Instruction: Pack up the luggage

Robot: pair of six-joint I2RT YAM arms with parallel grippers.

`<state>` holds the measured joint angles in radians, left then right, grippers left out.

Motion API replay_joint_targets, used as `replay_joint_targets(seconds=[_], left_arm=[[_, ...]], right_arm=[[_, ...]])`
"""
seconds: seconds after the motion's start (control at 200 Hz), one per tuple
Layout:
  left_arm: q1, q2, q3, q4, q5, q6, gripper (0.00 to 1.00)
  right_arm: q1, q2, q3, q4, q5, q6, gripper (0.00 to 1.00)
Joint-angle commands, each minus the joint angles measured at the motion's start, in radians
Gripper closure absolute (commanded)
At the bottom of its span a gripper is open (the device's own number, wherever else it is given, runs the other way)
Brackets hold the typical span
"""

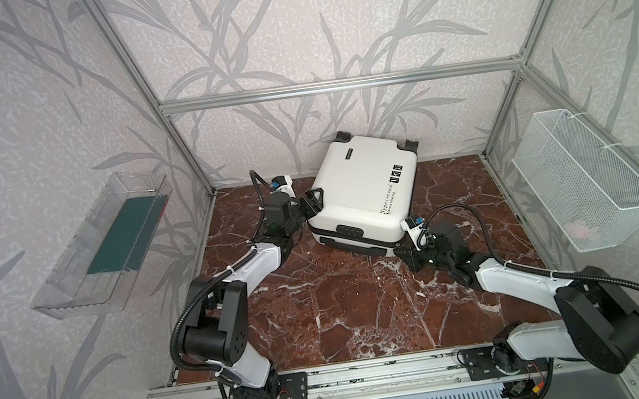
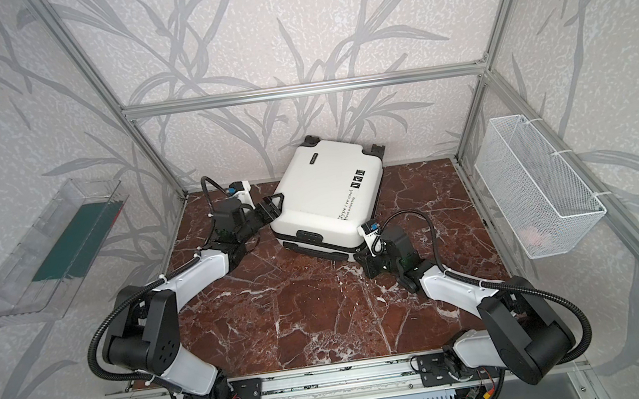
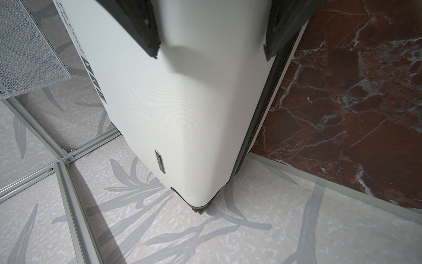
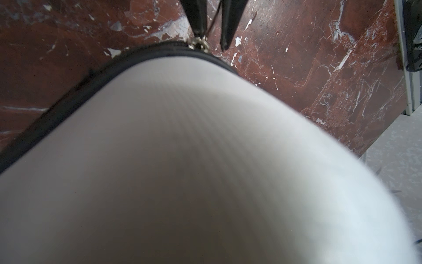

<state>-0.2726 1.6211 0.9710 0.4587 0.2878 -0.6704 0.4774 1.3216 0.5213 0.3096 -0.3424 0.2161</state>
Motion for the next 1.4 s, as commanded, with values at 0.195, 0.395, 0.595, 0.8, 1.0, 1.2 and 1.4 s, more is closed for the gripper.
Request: replay_joint_targets(seconds=[0.195,0.395,0.595,0.8,1.0,1.2,1.4], left_arm=[[-0.088,0.02,-0.015,-0.029,0.231,-0.046,0.27],[-0.087,0.017,-0.015,-0.03,0.23,-0.044,0.28],[-0.086,0.018,-0.014,-0.029,0.23,-0.044,0.28],[-0.086,0.018,-0.009,-0.029,0.232,-0.043,0.3],[-0.086,0.022,-0.009,-0.029,0.232,-0.04,0.3],[-0.083,0.021,-0.008,-0.029,0.234,-0.038,0.3],[-0.04,-0.011,-0.007,-0.065,0.225,-0.018,0.19]], right_arm=[[0.012,0.027,-0.042,0.02,-0.092,-0.012,0.85],[0.001,0.034,-0.064,0.033,-0.09,-0.006,0.82],[-0.007,0.04,-0.069,0.038,-0.09,-0.001,0.82],[-0.018,0.054,-0.083,0.06,-0.083,0.006,0.81],[-0.047,0.041,-0.077,0.05,-0.066,0.019,0.74],[-0.191,-0.048,-0.096,0.024,-0.056,0.075,0.61],[-0.339,-0.187,-0.116,0.021,-0.103,0.117,0.46]])
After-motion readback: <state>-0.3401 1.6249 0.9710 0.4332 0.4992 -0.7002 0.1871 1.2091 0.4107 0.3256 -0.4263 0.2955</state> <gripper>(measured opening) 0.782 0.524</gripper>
